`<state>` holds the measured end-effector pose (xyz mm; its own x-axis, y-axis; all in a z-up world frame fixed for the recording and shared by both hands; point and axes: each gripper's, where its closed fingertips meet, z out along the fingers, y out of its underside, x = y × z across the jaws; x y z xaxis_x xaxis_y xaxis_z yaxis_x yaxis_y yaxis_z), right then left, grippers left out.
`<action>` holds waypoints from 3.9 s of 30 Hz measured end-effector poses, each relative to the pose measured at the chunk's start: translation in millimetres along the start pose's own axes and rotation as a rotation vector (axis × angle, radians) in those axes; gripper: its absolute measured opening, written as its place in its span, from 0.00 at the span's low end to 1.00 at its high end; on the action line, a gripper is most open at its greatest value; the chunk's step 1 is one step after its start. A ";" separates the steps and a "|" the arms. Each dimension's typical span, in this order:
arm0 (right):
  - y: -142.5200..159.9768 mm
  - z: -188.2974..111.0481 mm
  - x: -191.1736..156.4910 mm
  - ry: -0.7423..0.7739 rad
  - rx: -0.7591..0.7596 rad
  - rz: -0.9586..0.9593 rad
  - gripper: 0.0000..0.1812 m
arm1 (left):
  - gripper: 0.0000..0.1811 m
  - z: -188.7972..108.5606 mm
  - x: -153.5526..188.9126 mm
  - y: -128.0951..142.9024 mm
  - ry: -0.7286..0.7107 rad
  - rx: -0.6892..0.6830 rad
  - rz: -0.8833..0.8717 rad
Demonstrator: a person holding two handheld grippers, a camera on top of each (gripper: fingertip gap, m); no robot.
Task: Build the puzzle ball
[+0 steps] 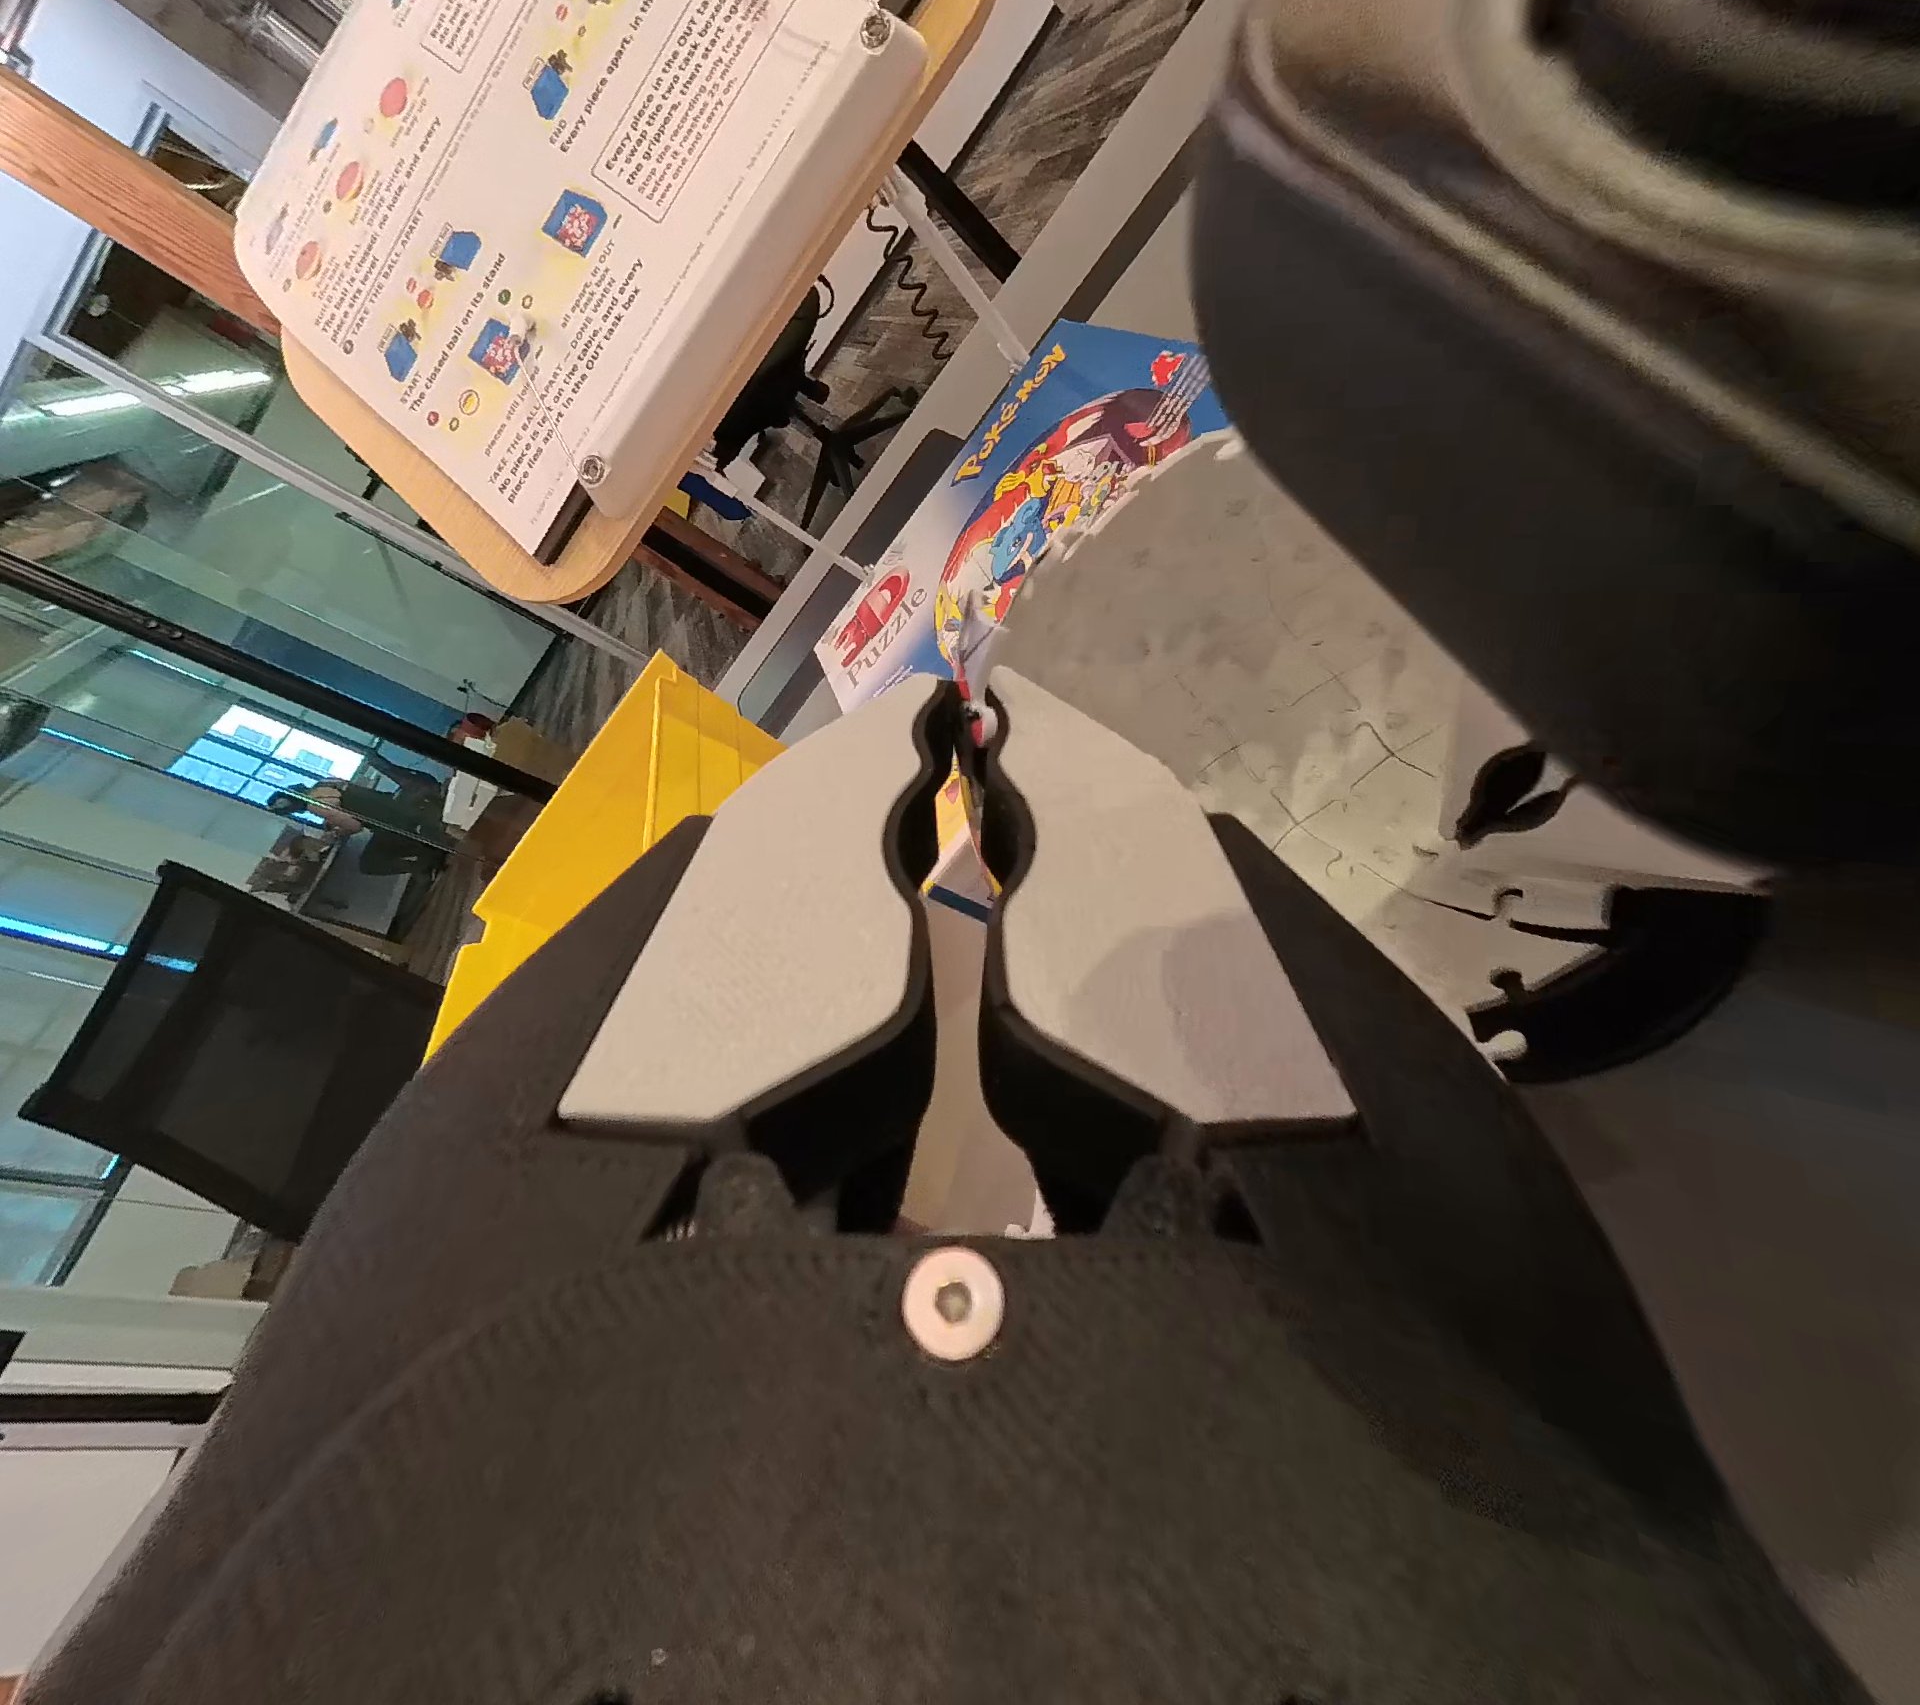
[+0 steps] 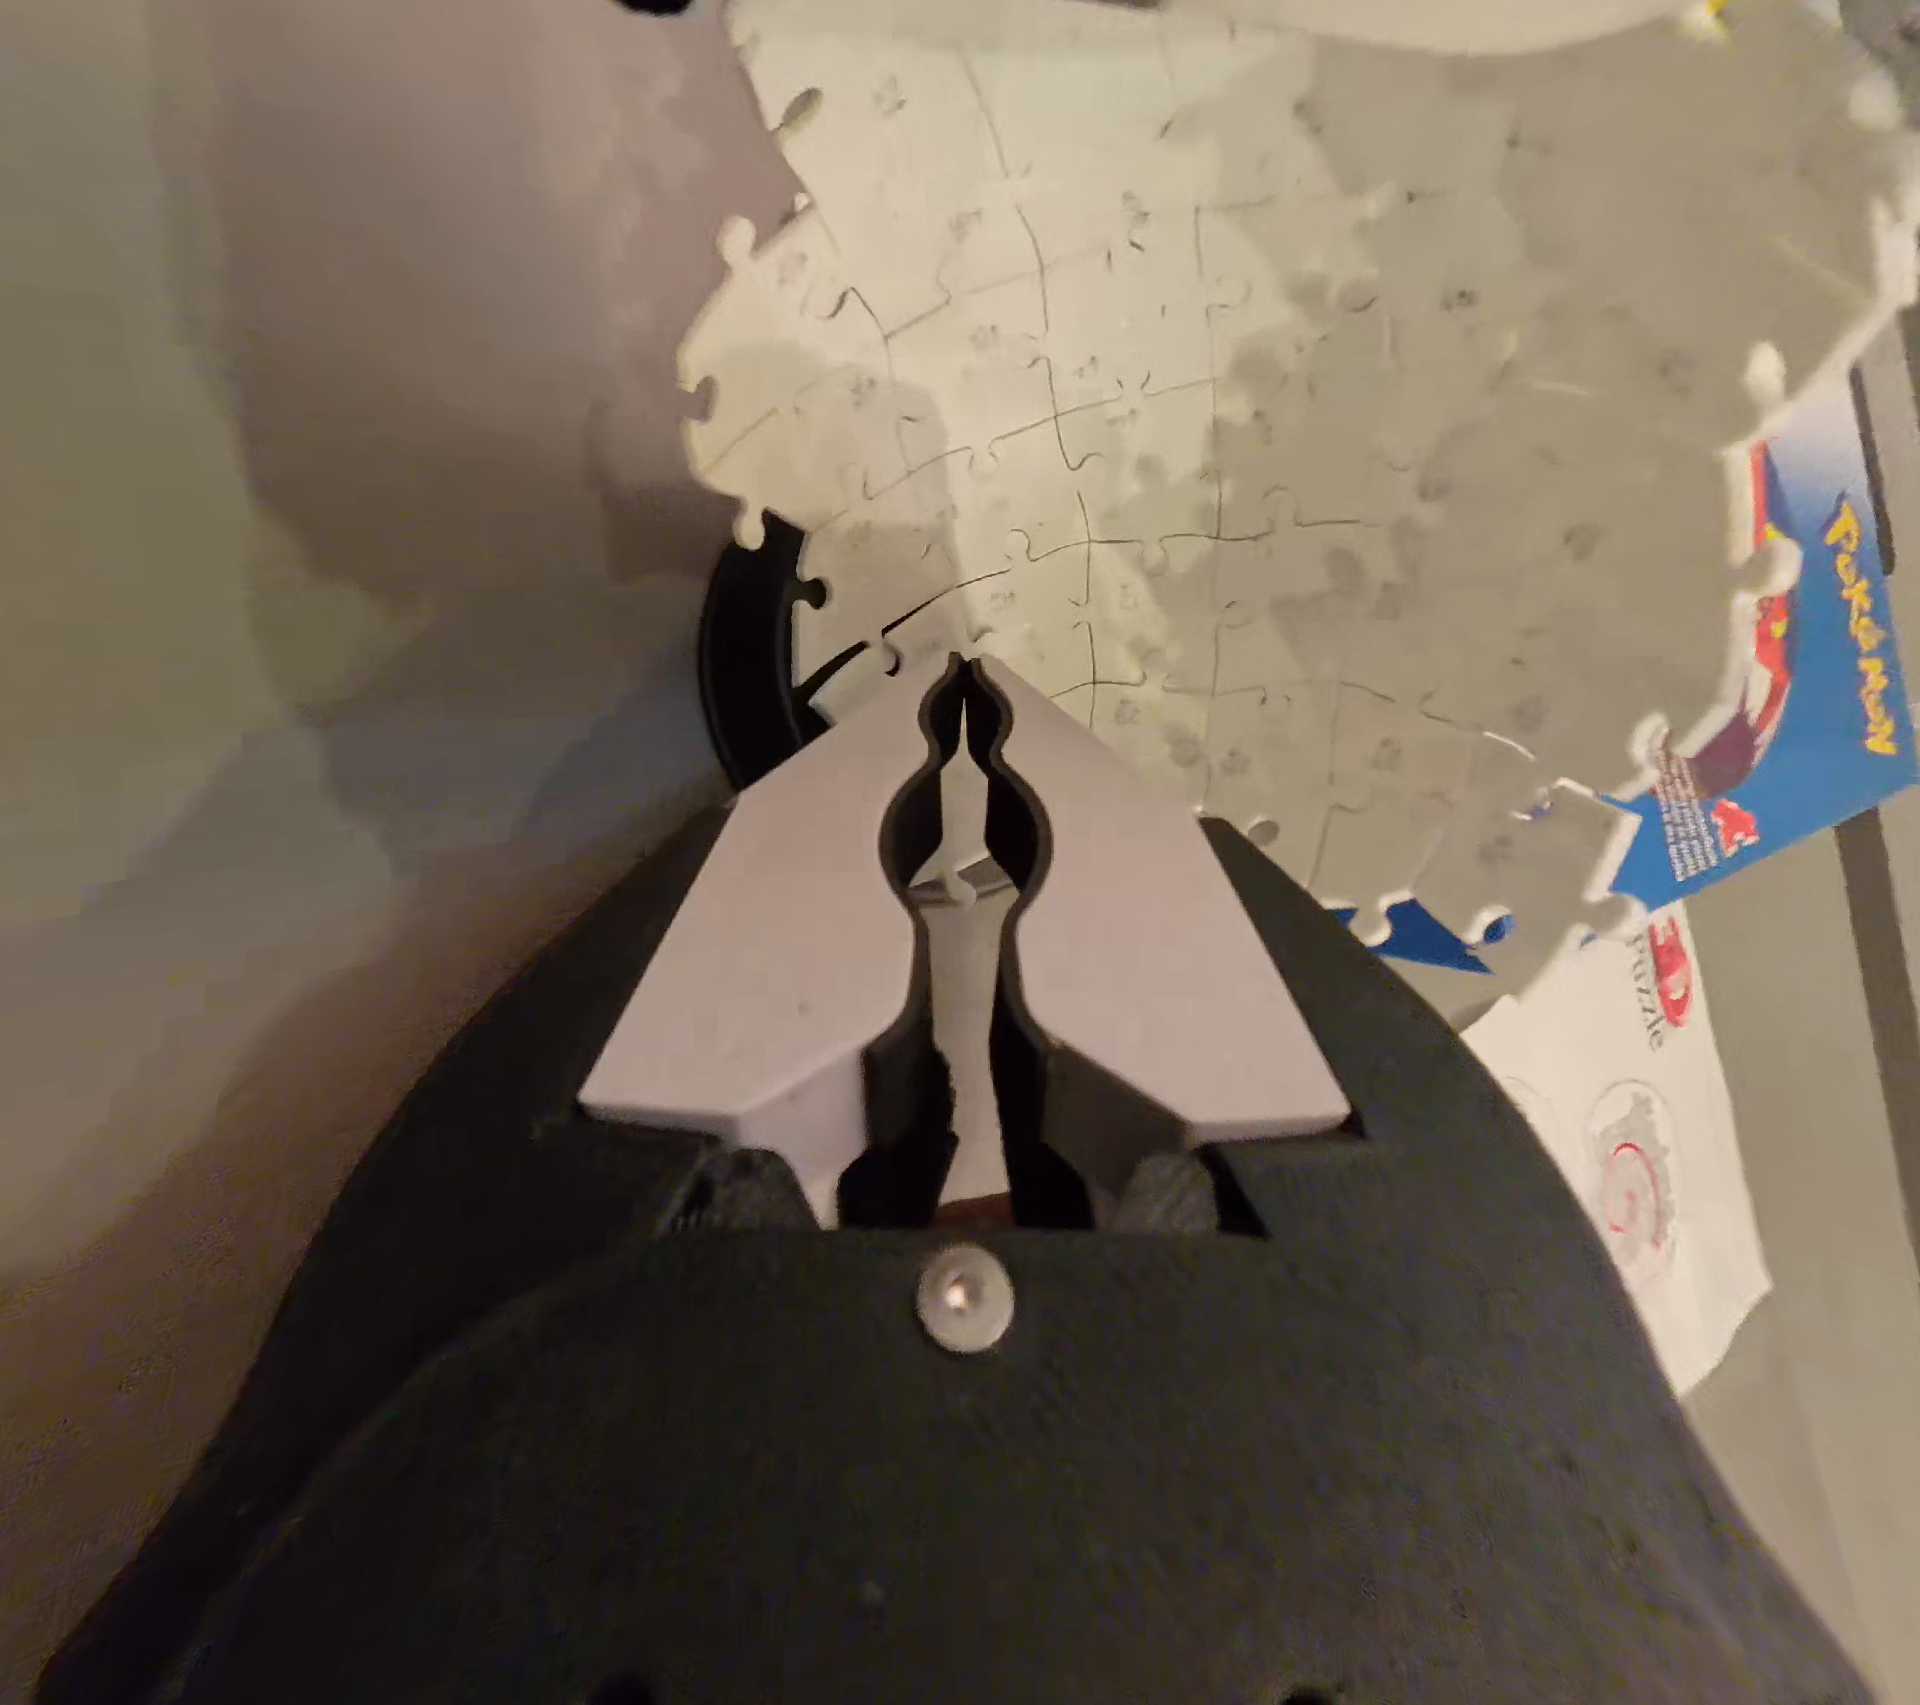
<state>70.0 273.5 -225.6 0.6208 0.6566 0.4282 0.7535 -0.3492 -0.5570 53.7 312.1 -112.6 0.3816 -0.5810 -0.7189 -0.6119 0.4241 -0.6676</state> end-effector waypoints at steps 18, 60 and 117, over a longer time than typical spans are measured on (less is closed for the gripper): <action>2.6 0.2 -5.4 -0.112 -0.055 0.300 0.00 | 0.01 -0.6 0.6 -0.7 -0.004 0.005 -0.006; 21.4 -54.2 1.7 0.051 0.035 0.149 0.00 | 0.01 2.8 -1.5 6.5 0.005 -0.010 -0.065; 47.4 -47.2 15.1 -0.149 0.095 0.547 0.00 | 0.01 21.5 31.0 31.8 0.430 -0.147 -0.372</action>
<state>125.2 235.3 -211.9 0.8727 0.4864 -0.0413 0.3040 -0.6077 -0.7337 60.9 322.5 -160.2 0.2928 -0.9149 -0.2780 -0.5920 0.0549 -0.8041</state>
